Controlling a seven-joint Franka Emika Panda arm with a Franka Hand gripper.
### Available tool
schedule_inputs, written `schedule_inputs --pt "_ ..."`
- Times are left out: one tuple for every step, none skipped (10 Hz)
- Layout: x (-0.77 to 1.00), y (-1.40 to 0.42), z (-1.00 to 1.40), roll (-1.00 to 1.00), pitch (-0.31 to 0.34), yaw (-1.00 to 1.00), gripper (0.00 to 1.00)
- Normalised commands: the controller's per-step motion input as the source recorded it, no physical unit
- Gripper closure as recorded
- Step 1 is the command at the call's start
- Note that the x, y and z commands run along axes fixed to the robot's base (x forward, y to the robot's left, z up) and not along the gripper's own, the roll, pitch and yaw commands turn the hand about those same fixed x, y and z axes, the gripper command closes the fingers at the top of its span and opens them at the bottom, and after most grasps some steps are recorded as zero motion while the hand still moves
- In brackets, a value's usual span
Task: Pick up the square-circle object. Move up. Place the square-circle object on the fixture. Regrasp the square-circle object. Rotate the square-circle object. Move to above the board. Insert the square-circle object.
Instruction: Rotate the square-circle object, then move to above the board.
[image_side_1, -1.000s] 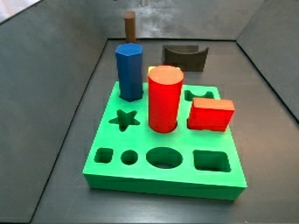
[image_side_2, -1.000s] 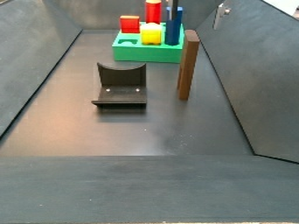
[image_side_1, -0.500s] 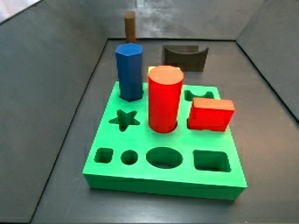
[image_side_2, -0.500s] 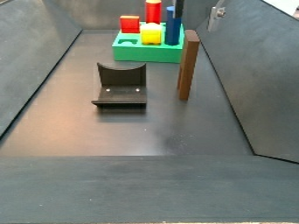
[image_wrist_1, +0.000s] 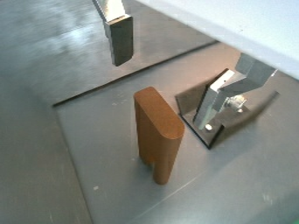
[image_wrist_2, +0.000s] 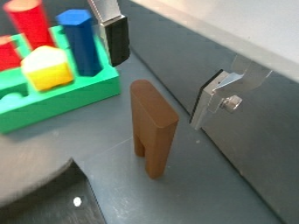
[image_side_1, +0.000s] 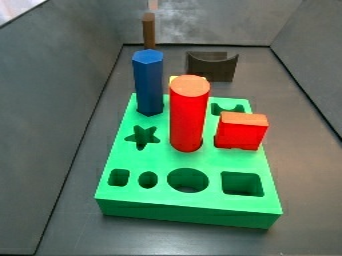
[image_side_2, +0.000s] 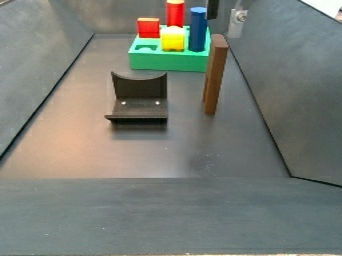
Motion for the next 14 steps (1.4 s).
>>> schedule_inputs --pt "0.04 0.02 -0.02 0.02 0.033 -0.96 0.0" --pt "0.04 0.02 -0.02 0.02 0.033 -0.72 0.0" --pt "0.04 0.02 -0.02 0.02 0.033 -0.43 0.0" --pt "0.04 0.02 -0.02 0.02 0.032 -0.32 0.0" --pt "0.0 0.0 -1.0 0.02 0.032 -0.18 0.0" --pt "0.01 0.0 -1.0 0.02 0.024 -0.12 0.0" --pt "0.02 0.0 -1.0 0.01 -0.01 -0.08 0.0" --pt "0.01 0.0 -0.98 0.01 -0.02 -0.07 0.0" --pt "0.01 0.01 -0.76 0.0 -0.043 -0.06 0.0" --pt "0.01 0.0 -0.6 -0.01 -0.048 -0.05 0.0" --pt "0.01 0.01 -0.38 -0.03 -0.049 -0.04 0.0" --pt "0.01 0.01 -0.28 -0.03 -0.052 -0.04 0.0" --pt "0.0 0.0 0.0 -0.05 -0.051 -0.03 1.0" --pt "0.14 0.01 1.0 -0.06 0.088 0.03 1.0"
